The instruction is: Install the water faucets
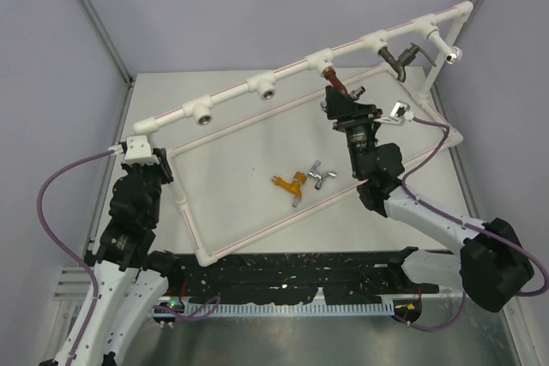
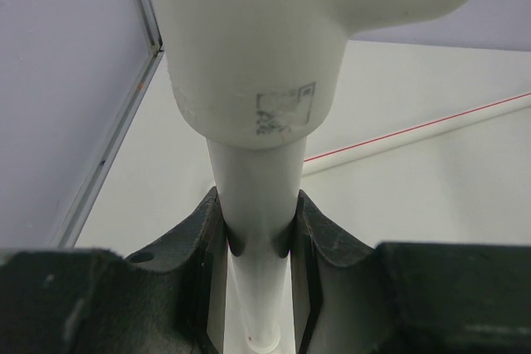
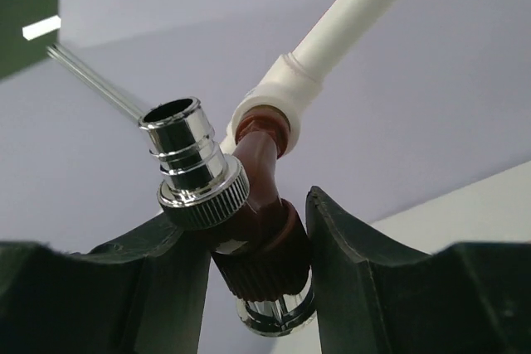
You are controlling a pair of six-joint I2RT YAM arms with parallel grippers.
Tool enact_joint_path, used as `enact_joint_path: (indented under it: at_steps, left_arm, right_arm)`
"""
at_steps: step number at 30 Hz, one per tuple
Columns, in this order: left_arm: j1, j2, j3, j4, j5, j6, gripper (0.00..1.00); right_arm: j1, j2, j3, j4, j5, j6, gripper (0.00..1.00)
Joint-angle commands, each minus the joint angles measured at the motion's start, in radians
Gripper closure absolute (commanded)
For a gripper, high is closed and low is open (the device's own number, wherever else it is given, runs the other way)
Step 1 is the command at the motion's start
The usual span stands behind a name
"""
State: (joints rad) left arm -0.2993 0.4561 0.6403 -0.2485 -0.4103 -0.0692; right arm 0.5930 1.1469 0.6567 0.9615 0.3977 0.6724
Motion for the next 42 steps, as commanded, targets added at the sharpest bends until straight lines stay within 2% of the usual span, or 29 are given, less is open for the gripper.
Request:
enact_joint_path:
  at_steps: [1, 3, 4, 5, 6, 7, 8, 10, 16, 19, 20, 21, 22, 24, 27, 30, 31, 37, 42]
  left_arm:
    - [-0.017, 0.000, -0.001, -0.064, 0.097, 0.029, 1.00]
    - [-0.017, 0.003, 0.001, -0.066, 0.097, 0.029, 1.00]
    - [-0.018, 0.003, 0.001, -0.066, 0.097, 0.029, 1.00]
    - [-0.018, 0.003, 0.002, -0.066, 0.096, 0.031, 1.00]
    - [-0.018, 0.001, 0.001, -0.066, 0.093, 0.031, 1.00]
    - [-0.018, 0.003, 0.001, -0.066, 0.091, 0.031, 1.00]
    - [-0.018, 0.003, 0.001, -0.066, 0.090, 0.032, 1.00]
    - [-0.018, 0.004, 0.001, -0.066, 0.090, 0.032, 1.00]
    - [-0.020, 0.012, 0.002, -0.067, 0.096, 0.032, 1.00]
    - [-0.018, 0.009, 0.002, -0.067, 0.094, 0.032, 1.00]
    - [-0.018, 0.009, 0.001, -0.067, 0.096, 0.032, 1.00]
    - [-0.018, 0.009, 0.002, -0.067, 0.096, 0.031, 1.00]
    - [-0.020, 0.012, 0.002, -0.067, 0.096, 0.031, 1.00]
    - [-0.018, 0.010, 0.002, -0.067, 0.097, 0.032, 1.00]
    - [-0.018, 0.012, 0.004, -0.067, 0.099, 0.032, 1.00]
    - [-0.017, 0.012, 0.002, -0.067, 0.096, 0.032, 1.00]
    - [-0.018, 0.012, 0.002, -0.067, 0.094, 0.032, 1.00]
    - [-0.017, 0.012, 0.002, -0.067, 0.094, 0.032, 1.00]
    - [-0.018, 0.010, 0.002, -0.067, 0.094, 0.032, 1.00]
  right_arm:
    - [-0.004, 0.094, 0.003, 0.396, 0.159, 0.524, 0.94]
    - [-0.004, 0.090, 0.006, 0.405, 0.168, 0.518, 0.86]
    - [-0.005, 0.085, 0.006, 0.407, 0.168, 0.506, 0.76]
    - [-0.005, 0.071, 0.000, 0.407, 0.159, 0.454, 0.70]
    - [-0.005, 0.063, -0.005, 0.408, 0.152, 0.394, 0.59]
    - [-0.005, 0.048, -0.018, 0.410, 0.138, 0.363, 0.54]
    - [-0.005, 0.028, -0.028, 0.411, 0.115, 0.283, 0.43]
    - [-0.007, -0.007, -0.061, 0.389, 0.095, 0.199, 0.30]
    - [-0.039, -0.108, -0.163, 0.381, 0.021, 0.051, 0.05]
    - [-0.050, -0.200, -0.178, 0.286, -0.020, -0.113, 0.05]
    - [-0.048, -0.254, -0.172, 0.193, -0.051, -0.263, 0.05]
    - [-0.050, -0.291, -0.152, 0.136, -0.063, -0.343, 0.05]
    - [-0.048, -0.356, -0.135, -0.010, -0.083, -0.464, 0.04]
    - [-0.048, -0.435, -0.086, -0.203, -0.105, -0.589, 0.04]
    - [-0.047, -0.496, -0.008, -0.377, -0.158, -0.835, 0.05]
    - [-0.048, -0.507, 0.102, -0.606, -0.213, -1.035, 0.05]
    - [-0.045, -0.504, 0.124, -0.697, -0.246, -1.154, 0.05]
    - [-0.027, -0.423, 0.333, -1.048, -0.339, -1.659, 0.05]
    - [0.010, -0.366, 0.382, -1.139, -0.338, -1.998, 0.05]
